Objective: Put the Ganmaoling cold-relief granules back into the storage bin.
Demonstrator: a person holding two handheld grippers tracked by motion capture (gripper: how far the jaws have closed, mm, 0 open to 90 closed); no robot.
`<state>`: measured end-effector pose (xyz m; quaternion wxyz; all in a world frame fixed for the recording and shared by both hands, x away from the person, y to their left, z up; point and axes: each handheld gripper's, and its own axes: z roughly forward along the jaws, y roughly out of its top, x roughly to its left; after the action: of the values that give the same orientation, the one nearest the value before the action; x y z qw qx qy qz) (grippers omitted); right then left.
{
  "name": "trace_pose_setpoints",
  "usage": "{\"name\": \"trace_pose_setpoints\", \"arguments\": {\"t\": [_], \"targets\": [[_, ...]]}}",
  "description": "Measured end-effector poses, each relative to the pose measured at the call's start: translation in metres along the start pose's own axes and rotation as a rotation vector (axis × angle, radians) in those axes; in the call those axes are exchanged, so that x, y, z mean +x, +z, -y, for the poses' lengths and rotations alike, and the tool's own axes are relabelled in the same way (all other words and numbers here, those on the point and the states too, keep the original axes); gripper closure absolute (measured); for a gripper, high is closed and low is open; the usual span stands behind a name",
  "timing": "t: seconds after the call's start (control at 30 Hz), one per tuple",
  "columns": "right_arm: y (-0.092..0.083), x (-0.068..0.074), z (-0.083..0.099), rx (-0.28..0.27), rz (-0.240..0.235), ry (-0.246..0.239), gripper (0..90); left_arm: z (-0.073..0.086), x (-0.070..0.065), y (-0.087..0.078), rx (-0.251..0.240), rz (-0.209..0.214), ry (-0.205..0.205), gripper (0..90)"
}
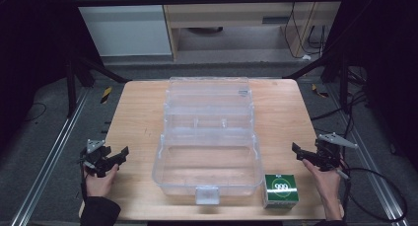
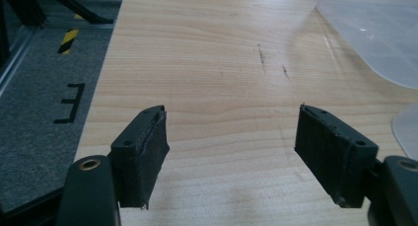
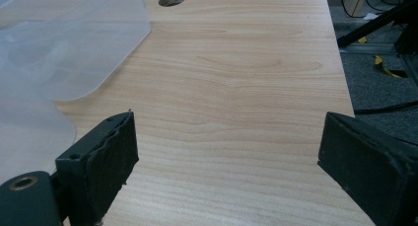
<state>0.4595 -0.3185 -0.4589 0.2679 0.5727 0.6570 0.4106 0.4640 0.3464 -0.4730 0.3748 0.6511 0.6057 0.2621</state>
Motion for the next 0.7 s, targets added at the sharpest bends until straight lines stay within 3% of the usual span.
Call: {"name": "trace_pose_setpoints", "arguments": {"t": [0.1,0.17,0.33,0.47,0.5,0.57,0.6,0.67,0.7], "targets": [[-0.004,0.001,-0.002,-0.006,-0.016,-0.009,8.8,0.001,-0.001,0.000,0.026,0.016,0.009,26.0],[-0.010,0.003,-0.007,-0.022,-0.054,-0.022,9.8,0.001,-0.002,-0.001,0.034,0.024,0.015,24.6],[-0.016,0.010,-0.012,-0.041,-0.059,-0.089,9.7,0.000,-0.002,-0.002,0.042,0.029,0.020,23.5],[-0.020,0.020,-0.020,-0.025,-0.070,-0.133,9.6,0.001,-0.003,-0.002,0.049,0.034,0.025,22.1],[-0.023,0.025,-0.024,-0.010,-0.088,-0.162,9.4,0.001,-0.004,-0.002,0.051,0.030,0.035,21.5],[-0.025,0.028,-0.027,-0.001,-0.099,-0.175,8.8,0.001,-0.004,-0.002,0.052,0.029,0.036,21.5],[-0.029,0.033,-0.032,0.006,-0.124,-0.213,8.4,0.001,-0.004,-0.002,0.053,0.026,0.038,21.4],[-0.031,0.036,-0.035,0.010,-0.138,-0.225,8.1,0.001,-0.003,-0.002,0.055,0.025,0.038,21.4],[-0.034,0.041,-0.041,0.025,-0.161,-0.260,7.3,0.001,-0.003,-0.002,0.056,0.023,0.039,21.4]]}}
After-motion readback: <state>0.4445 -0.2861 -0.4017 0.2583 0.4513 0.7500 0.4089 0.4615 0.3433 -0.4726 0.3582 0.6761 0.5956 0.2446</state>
